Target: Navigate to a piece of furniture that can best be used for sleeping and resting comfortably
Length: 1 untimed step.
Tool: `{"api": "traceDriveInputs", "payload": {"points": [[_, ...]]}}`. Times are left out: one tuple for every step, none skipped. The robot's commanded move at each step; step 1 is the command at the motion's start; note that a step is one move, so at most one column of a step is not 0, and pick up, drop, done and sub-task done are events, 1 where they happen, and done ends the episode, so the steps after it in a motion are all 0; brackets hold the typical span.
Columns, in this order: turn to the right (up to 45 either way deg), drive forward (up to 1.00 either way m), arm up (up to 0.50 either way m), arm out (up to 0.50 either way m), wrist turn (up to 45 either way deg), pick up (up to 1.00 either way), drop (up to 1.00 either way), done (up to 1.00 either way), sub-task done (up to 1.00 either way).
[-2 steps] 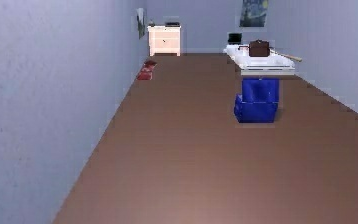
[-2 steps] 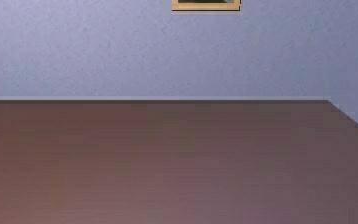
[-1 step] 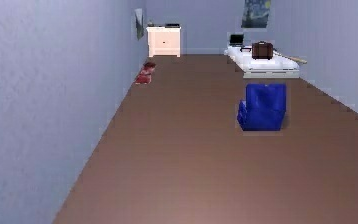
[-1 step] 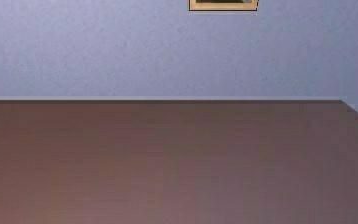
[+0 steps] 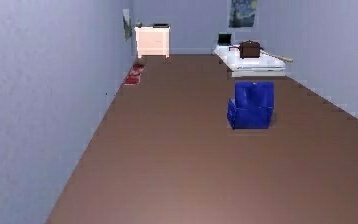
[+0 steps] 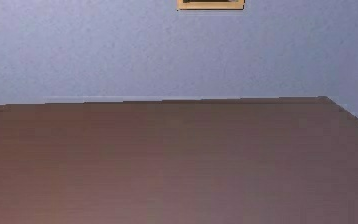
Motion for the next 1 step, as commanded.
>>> {"api": "traceDriveInputs", "payload": {"points": [[0.0,1.00,0.00,0.00,0.0,0.00,0.00,0.00,0.00]]}}
